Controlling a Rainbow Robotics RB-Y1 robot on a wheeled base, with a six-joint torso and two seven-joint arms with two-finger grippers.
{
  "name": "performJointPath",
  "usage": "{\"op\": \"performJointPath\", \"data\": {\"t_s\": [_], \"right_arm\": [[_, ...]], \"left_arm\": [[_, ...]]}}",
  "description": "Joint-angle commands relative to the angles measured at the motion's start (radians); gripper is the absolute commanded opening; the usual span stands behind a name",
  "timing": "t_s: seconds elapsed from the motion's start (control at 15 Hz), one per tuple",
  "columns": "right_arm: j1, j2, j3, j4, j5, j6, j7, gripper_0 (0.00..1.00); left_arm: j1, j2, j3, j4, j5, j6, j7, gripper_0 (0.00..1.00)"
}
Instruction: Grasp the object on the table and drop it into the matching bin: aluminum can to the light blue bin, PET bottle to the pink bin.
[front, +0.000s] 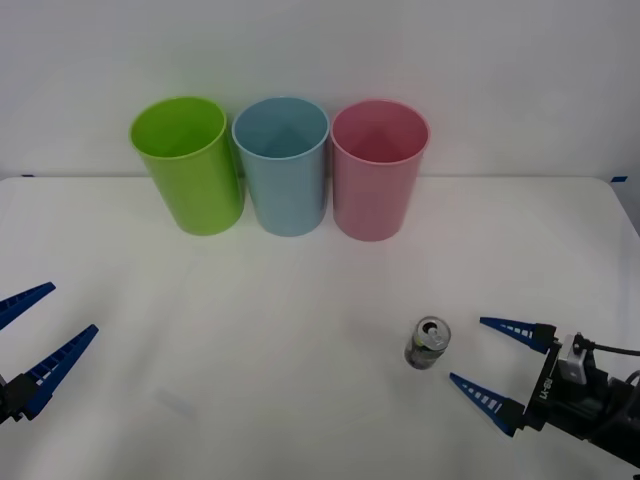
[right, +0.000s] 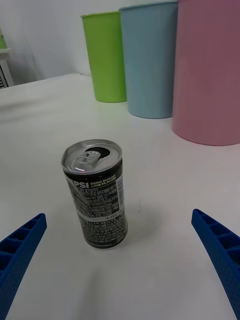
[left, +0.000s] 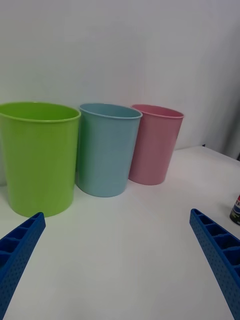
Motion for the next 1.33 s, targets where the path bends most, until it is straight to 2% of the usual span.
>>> {"op": "performJointPath", "data": {"t_s": [0.07, 0.53, 1.33], "right_arm": [[-0.008, 0.001, 0.052, 0.002, -0.001, 0.056, 0.01, 1.0], [-0.042, 0.006, 0.168, 0.0, -0.017, 0.167, 0.042, 1.0], [-0.073, 0.044, 0.236, 0.0, -0.017, 0.26, 0.082, 1.0]], "left_arm": [[0.0, 0.0, 0.0, 0.0, 0.0, 0.0, 0.0, 1.0], [0.0, 0.0, 0.0, 0.0, 0.0, 0.0, 0.0, 1.0], [0.0, 0.0, 0.0, 0.0, 0.0, 0.0, 0.0, 1.0]]}}
